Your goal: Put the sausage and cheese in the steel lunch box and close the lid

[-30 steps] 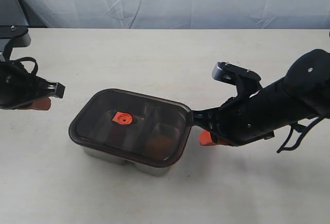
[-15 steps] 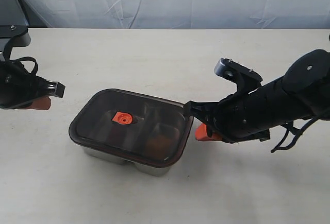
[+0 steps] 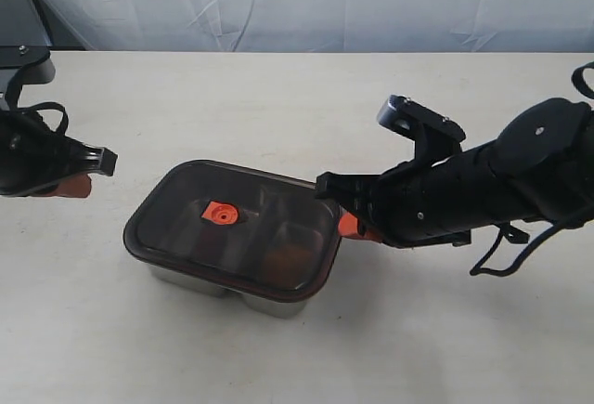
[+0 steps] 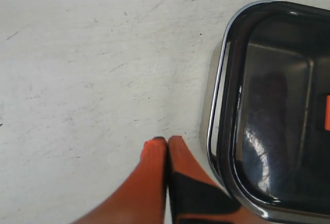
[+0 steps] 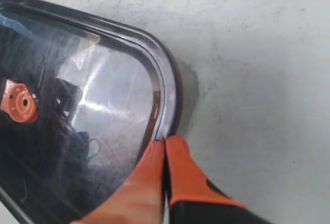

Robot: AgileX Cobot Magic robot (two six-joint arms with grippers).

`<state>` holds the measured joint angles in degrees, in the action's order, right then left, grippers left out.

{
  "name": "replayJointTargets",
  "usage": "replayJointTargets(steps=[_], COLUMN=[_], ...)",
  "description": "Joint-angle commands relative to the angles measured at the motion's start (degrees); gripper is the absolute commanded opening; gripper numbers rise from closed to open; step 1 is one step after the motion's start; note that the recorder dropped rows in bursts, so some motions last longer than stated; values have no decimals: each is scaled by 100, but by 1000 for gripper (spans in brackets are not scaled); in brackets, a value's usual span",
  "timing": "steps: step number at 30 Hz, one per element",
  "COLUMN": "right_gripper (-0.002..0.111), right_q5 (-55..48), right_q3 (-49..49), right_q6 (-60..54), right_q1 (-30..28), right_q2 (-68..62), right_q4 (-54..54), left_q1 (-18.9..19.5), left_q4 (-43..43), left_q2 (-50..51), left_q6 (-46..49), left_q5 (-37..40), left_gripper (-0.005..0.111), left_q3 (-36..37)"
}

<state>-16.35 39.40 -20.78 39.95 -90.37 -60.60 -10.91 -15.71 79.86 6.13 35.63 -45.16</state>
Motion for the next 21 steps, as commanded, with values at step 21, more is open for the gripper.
replayJointTargets(steps=[21], right_gripper=[0], right_q5=[273], right_q3=[-10], right_q6=[-17], right_q1=[15], right_q2=[-19], right_q4=[-126], left_q1=[1], left_q4=[-24], left_q2=[-43], left_q6=[-37], left_q5=[-50], left_gripper=[0], left_q3=[-15])
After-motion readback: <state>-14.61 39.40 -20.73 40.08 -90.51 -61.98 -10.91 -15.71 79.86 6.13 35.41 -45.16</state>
